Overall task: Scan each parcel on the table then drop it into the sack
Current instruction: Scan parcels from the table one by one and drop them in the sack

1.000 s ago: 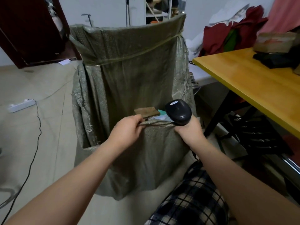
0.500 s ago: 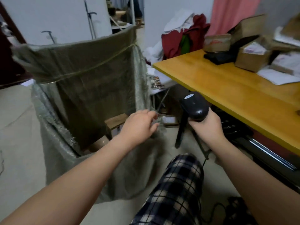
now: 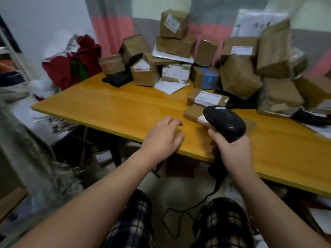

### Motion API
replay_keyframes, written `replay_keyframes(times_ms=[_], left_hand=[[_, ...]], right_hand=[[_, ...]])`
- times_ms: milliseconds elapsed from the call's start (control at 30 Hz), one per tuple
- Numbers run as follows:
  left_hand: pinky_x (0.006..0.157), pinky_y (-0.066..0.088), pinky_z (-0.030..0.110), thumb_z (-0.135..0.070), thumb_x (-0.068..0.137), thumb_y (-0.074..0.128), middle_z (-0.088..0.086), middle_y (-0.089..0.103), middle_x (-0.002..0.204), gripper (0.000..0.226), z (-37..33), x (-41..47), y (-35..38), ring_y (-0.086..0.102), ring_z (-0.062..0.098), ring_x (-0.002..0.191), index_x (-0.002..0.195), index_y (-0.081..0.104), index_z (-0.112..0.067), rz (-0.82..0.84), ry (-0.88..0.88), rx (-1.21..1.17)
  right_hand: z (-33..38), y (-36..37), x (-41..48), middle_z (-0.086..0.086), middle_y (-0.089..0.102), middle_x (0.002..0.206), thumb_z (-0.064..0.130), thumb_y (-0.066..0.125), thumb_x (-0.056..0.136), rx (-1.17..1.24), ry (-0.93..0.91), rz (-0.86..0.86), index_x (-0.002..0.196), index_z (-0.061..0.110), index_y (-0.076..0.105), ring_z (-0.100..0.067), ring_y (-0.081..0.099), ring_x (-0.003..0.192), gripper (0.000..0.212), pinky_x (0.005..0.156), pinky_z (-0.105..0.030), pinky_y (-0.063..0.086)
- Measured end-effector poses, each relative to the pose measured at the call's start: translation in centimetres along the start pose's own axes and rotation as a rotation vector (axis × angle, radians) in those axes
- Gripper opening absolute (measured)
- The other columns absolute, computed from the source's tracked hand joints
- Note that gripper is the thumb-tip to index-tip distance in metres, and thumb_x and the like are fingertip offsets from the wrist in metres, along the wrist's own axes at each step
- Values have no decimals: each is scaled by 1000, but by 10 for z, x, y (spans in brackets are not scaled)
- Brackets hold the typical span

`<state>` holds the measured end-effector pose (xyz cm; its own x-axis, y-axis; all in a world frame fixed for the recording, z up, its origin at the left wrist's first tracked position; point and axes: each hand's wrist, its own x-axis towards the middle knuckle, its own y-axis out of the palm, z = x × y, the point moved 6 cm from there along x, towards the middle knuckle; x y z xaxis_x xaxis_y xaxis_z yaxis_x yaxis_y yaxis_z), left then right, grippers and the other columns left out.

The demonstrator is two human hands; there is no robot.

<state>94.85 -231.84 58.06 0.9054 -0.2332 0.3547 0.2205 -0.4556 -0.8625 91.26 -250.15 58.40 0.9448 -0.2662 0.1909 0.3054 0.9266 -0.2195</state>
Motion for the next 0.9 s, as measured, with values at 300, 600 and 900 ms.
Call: replay_keyframes(times_ms=[300,600,900], left_hand=[[110,30,40,-49,97,45,12,29,152,63,-8,119,35,33,28,136,147,28,-16,67,-248,-321],[103,42,38,-31,93,61,11,43,145,63,17,148,59,47,28,125,146,33,-11,-25,-617,-716],[78,45,13,-15,88,67,-4,59,115,36,17,82,-19,56,12,104,122,57,-16,-228,-110,-644]], right_hand=[[-23,-45,22,13,64,96,26,75,79,199,198,-125,100,28,65,-11,59,96,23,81,-32,44],[0,-31,56,3,68,93,23,74,80,298,223,-78,93,25,64,-9,61,89,16,70,-23,45],[2,-25,44,8,67,86,20,73,82,386,214,-32,91,25,64,-3,62,80,14,65,-20,46]])
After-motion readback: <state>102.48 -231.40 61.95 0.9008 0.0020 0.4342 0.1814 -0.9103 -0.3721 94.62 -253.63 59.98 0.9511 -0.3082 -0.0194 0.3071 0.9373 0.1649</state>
